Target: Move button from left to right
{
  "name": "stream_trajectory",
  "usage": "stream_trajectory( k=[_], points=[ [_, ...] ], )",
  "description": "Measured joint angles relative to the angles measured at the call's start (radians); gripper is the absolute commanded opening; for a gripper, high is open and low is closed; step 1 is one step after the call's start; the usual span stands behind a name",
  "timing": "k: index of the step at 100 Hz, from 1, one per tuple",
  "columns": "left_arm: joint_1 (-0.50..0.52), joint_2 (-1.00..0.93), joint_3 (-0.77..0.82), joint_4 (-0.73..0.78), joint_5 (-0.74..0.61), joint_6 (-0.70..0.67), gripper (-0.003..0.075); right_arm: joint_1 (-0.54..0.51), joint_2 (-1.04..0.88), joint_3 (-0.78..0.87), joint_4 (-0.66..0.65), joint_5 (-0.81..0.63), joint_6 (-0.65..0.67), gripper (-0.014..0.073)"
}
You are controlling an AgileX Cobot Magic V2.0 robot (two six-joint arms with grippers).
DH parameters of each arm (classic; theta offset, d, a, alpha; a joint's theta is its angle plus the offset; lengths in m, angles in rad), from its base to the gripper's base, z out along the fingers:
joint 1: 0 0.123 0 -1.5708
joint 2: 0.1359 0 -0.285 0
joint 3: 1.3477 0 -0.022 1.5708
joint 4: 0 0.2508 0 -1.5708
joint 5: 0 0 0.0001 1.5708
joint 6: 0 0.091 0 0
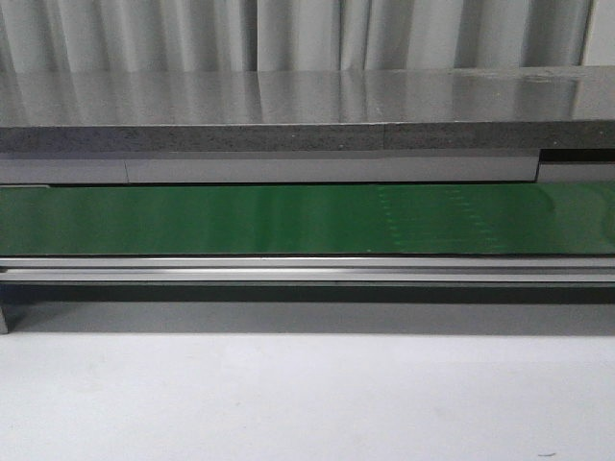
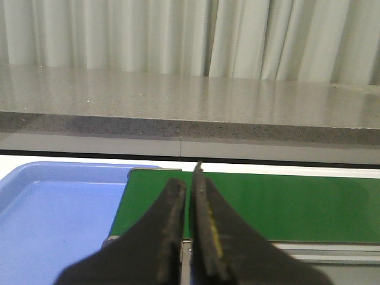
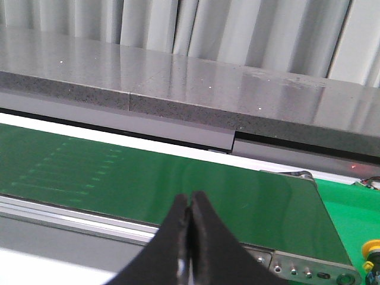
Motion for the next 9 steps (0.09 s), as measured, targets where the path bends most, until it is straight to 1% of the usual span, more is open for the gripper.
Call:
stream_trajectory(
  k=[9],
  points=[
    [0.000,0.000,0.000,0.000,0.000,0.000,0.0005,0.000,0.000,0.000,0.000,0.000,0.000,-0.0068]
  ],
)
